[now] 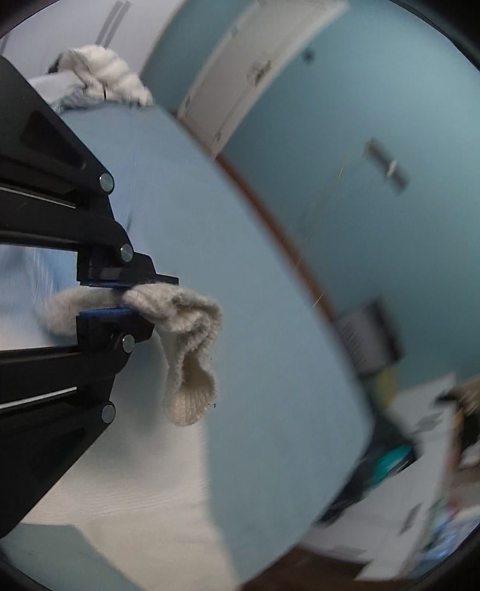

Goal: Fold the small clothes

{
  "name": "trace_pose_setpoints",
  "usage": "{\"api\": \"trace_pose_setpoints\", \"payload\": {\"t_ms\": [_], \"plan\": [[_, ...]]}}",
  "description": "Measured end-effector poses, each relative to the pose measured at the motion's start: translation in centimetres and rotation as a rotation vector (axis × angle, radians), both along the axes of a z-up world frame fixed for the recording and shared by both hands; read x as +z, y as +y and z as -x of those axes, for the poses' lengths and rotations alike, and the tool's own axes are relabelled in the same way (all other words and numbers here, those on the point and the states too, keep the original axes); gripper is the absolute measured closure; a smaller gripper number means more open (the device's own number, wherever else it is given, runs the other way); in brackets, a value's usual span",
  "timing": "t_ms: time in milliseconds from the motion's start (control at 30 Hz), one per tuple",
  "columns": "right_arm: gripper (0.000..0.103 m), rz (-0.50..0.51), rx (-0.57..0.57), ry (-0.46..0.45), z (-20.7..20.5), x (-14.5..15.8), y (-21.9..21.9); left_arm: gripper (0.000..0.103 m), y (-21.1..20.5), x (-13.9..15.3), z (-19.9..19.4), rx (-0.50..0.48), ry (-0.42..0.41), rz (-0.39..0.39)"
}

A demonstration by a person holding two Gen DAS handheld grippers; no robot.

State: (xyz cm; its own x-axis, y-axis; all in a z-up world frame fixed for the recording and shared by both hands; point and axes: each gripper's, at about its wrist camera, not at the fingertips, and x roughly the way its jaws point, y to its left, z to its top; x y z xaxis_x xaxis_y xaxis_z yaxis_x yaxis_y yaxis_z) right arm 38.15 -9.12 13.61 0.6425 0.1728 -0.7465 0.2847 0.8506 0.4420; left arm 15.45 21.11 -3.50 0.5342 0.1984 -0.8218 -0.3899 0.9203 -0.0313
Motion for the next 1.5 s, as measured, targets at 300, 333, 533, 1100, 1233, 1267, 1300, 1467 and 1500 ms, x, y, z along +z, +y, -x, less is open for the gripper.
{"api": "trace_pose_setpoints", "payload": {"t_ms": [300,333,533,1100,1233,1267,1300,1467,1500], "plan": [[0.098,0.153,0.149,-0.307,1.3,18.6,9.4,0.000,-3.7,-5.1,-2.2,-0.240,0.151,0.018],[0.098,0.178,0.164,-0.311,1.5,18.9,10.2,0.000,-4.2,-5.5,-2.3,-0.274,0.156,0.019],[0.099,0.167,0.233,-0.311,0.9,20.0,11.5,0.004,-7.1,-7.5,-3.1,-0.487,0.089,0.041],[0.099,0.193,0.418,-0.380,-0.5,18.3,16.3,0.091,4.7,-13.2,-8.3,-0.193,0.168,0.524],[0.099,0.244,0.447,-0.344,-0.9,15.2,16.8,0.091,6.0,-15.4,-8.7,-0.101,0.212,0.582],[0.099,0.262,0.450,-0.345,-0.9,15.0,16.7,0.091,6.3,-15.6,-8.5,-0.080,0.207,0.609],[0.099,0.282,0.449,-0.348,-0.9,14.6,16.1,0.092,6.6,-15.6,-8.6,-0.067,0.210,0.625],[0.099,0.315,0.405,-0.343,-1.1,14.6,11.8,0.091,6.2,-15.2,-7.9,-0.032,0.213,0.626],[0.099,0.309,0.399,-0.348,-0.9,14.6,10.3,0.091,6.0,-15.4,-7.7,-0.026,0.213,0.618]]}}
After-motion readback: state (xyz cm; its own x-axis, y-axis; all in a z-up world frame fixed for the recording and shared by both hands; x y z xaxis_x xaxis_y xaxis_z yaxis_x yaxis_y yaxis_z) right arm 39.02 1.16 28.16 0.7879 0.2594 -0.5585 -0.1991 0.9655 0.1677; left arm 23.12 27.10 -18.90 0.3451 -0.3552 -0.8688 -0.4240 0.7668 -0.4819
